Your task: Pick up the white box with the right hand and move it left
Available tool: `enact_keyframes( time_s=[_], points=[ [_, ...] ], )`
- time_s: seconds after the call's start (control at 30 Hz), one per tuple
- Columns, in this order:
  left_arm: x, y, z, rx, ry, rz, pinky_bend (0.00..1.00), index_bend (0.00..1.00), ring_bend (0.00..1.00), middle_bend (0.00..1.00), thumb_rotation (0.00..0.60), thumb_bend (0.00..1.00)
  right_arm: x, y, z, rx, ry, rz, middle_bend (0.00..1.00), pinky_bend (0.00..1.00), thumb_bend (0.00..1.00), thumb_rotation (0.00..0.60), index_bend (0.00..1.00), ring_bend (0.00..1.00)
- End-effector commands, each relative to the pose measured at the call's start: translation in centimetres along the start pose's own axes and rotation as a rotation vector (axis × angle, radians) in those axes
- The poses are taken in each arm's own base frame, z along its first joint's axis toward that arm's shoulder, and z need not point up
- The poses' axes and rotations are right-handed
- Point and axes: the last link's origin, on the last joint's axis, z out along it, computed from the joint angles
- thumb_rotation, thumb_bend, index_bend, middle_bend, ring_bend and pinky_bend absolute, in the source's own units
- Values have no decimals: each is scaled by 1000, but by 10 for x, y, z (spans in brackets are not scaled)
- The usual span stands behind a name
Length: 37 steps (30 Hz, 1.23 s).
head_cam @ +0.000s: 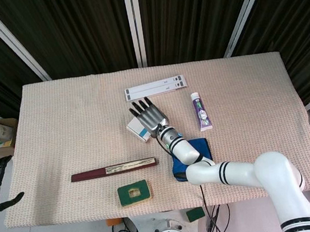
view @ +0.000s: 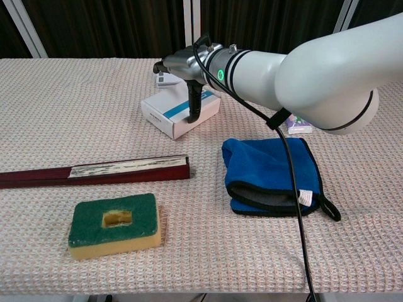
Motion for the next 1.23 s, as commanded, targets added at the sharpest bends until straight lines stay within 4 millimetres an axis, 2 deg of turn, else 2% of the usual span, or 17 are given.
enact_keyframes(
  time_s=[0.03,0.13,0.2,0.3,0.37,0.47,0.6,0.67,0.77,0.87,0.97,1.07,1.23],
  points=[
    [0,1,0,-2,1,0,121,108,49,153,600,8,8,6,-11,6,2,19,0,0,0,600,0,0],
    [1,2,1,-5,10,0,121,108,49,153,600,8,25,21,-38,10,65,12,0,0,0,600,0,0],
    [2,2,1,-4,12,3,120,108,49,154,600,7,37,44,-71,-8,110,-19,0,0,0,600,0,0],
    [4,2,1,-1,12,6,120,108,49,154,600,8,47,90,-133,-72,152,-40,0,0,0,600,0,0],
    [4,3,1,0,13,9,121,108,49,154,600,8,46,119,-178,-91,194,27,0,0,8,600,0,0],
    [4,4,2,5,14,5,121,108,49,154,600,8,22,171,-238,-141,242,60,0,0,57,600,0,0],
    [2,7,3,10,18,1,121,109,49,154,600,7,-24,223,-310,-236,285,62,0,0,89,600,0,0],
    [1,9,2,14,19,0,121,110,49,153,600,7,-49,240,-343,-311,286,69,0,0,84,600,0,0],
    [-1,11,2,15,23,-2,121,110,49,139,600,7,-84,251,-376,-421,305,86,0,0,62,600,0,0],
    [-2,13,2,13,30,0,121,109,49,114,600,7,-113,253,-396,-523,338,79,0,0,60,600,0,0],
    [-1,13,1,15,30,7,120,109,49,110,600,7,-133,248,-403,-563,349,107,0,0,60,600,0,0],
    [1,12,0,16,29,9,121,110,49,110,600,7,-144,245,-404,-570,337,132,0,0,62,600,0,0],
    [-1,11,-3,19,22,7,121,110,48,111,600,7,-150,241,-404,-570,331,156,0,0,65,600,0,0]
  ],
)
